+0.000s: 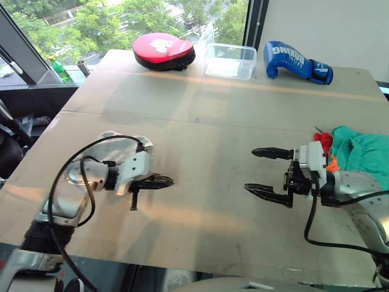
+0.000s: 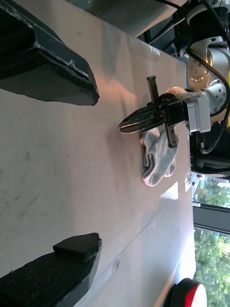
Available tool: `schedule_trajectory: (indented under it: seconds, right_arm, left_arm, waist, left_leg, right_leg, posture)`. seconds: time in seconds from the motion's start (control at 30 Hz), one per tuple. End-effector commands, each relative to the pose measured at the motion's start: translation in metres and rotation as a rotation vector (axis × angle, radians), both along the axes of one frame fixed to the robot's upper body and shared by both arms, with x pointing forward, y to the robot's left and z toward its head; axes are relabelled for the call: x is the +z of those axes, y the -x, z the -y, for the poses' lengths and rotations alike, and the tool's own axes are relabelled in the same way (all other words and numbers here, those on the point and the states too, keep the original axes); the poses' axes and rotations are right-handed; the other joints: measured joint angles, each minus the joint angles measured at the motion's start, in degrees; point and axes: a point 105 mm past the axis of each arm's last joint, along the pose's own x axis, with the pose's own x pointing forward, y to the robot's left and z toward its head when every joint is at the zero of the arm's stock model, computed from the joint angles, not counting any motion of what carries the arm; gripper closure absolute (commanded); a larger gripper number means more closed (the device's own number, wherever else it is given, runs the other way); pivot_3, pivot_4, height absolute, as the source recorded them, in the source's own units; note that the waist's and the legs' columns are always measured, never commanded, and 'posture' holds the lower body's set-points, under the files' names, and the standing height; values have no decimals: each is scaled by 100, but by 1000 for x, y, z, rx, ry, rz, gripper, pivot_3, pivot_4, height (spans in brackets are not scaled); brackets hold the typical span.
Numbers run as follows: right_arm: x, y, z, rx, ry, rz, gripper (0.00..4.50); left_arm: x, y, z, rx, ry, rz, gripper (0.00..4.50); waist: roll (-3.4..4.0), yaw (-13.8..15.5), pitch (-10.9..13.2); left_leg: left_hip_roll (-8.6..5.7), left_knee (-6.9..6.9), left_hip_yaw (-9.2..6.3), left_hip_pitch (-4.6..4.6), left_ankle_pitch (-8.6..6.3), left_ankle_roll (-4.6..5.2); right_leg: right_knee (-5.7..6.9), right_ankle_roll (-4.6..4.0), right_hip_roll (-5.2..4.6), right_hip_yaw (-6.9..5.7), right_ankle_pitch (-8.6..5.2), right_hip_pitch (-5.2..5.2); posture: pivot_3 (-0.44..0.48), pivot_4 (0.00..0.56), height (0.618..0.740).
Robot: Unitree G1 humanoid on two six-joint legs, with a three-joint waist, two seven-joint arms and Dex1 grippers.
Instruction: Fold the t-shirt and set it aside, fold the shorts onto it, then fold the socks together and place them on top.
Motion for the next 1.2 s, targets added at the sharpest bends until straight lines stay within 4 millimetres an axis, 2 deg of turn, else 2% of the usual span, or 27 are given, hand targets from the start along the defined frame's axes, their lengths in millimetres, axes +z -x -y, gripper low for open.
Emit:
schedule_trajectory:
  seconds: [0.03,0.07,0.17,0.2,0.27,0.4,0.57,0.67,0.8,0.83,0.87,0.97,1.03,1.13,1.2]
  right_arm:
    - [11,5,-1,-3,-18,51,0]
    - [11,5,-1,-3,-18,50,0]
    - [10,7,-3,0,-21,50,0]
    - [10,7,-3,-1,-24,49,0]
    - [10,6,-3,-2,-28,49,0]
    - [9,4,-5,13,-30,45,0]
    - [11,-1,-8,37,-27,57,0]
    - [13,-3,-8,41,-24,62,0]
    - [12,-2,-6,31,-18,62,0]
    - [12,-2,-6,27,-18,63,0]
    - [12,-2,-6,22,-19,64,0]
    - [13,-3,-5,10,-20,70,0]
    - [13,-3,-4,2,-18,73,0]
    - [14,-6,-2,-10,-16,77,0]
    - [15,-8,0,-26,-8,75,0]
  left_arm:
    - [24,-10,-14,57,40,49,3808]
    - [26,-13,-21,85,40,66,3613]
    - [41,-27,-44,259,116,190,2201]
    - [43,-25,-53,309,147,183,1689]
    - [40,-17,-73,388,176,150,938]
    - [20,1,-99,463,119,90,938]
    - [3,-2,-99,487,112,85,938]
    - [-7,-11,-98,516,121,99,1699]
    - [-14,-18,-95,513,120,103,3716]
    - [-17,-18,-95,506,103,95,4165]
    - [-24,-16,-94,481,61,87,4432]
    - [-34,-9,-93,415,-6,48,4432]
    - [-33,-12,-89,389,-8,41,4432]
    - [-23,-24,-70,350,40,53,4432]
    - [-13,-34,-47,320,79,76,4432]
  waist:
    - [0,3,0]
    - [0,-11,0]
    - [-1,-10,1]
    - [-1,-7,2]
    - [-2,-17,2]
    - [-1,-15,3]
    - [-10,52,5]
    - [-11,54,4]
    - [-16,31,5]
    - [-15,29,5]
    - [-13,17,5]
    - [-12,12,4]
    - [-10,11,2]
    - [-7,27,0]
    - [-6,79,1]
  left_leg:
    - [0,1,0,1,0,0]
    - [0,2,1,1,0,0]
    - [6,1,7,5,0,0]
    - [8,1,7,4,0,0]
    - [11,1,9,4,-1,0]
    - [14,0,11,7,-1,-1]
    - [13,4,9,6,0,-3]
    - [5,4,11,5,0,-3]
    - [6,2,10,1,0,-1]
    - [10,2,9,1,-1,-2]
    - [10,1,9,2,-1,-2]
    - [12,0,11,6,-1,-2]
    - [12,1,13,9,-1,-2]
    - [9,2,15,8,-1,-2]
    - [5,2,14,7,0,-1]
  right_leg:
    - [2,0,1,0,0,0]
    - [3,1,1,2,0,0]
    - [3,2,0,8,-1,-1]
    - [3,2,0,6,-1,-2]
    - [3,2,-1,8,-1,-2]
    - [3,2,-2,8,-1,-3]
    - [3,-11,-20,-4,-7,-4]
    - [2,-20,-45,-3,-11,-3]
    - [2,0,-18,-2,0,-1]
    - [2,-1,-15,-2,0,-1]
    - [3,-1,-12,-2,-1,-1]
    - [5,-1,-11,-1,-1,-1]
    - [6,-1,-12,0,0,0]
    - [6,0,-15,2,0,0]
    - [6,0,-15,1,0,1]
  posture:
    - [0,150,735]
    - [0,150,735]
    - [0,150,735]
    - [0,150,735]
    - [0,150,735]
    - [0,150,735]
    - [0,150,735]
    - [0,150,735]
    - [0,150,735]
    - [0,150,735]
    - [0,150,735]
    - [0,150,735]
    - [0,150,735]
    - [0,150,735]
    - [0,150,735]
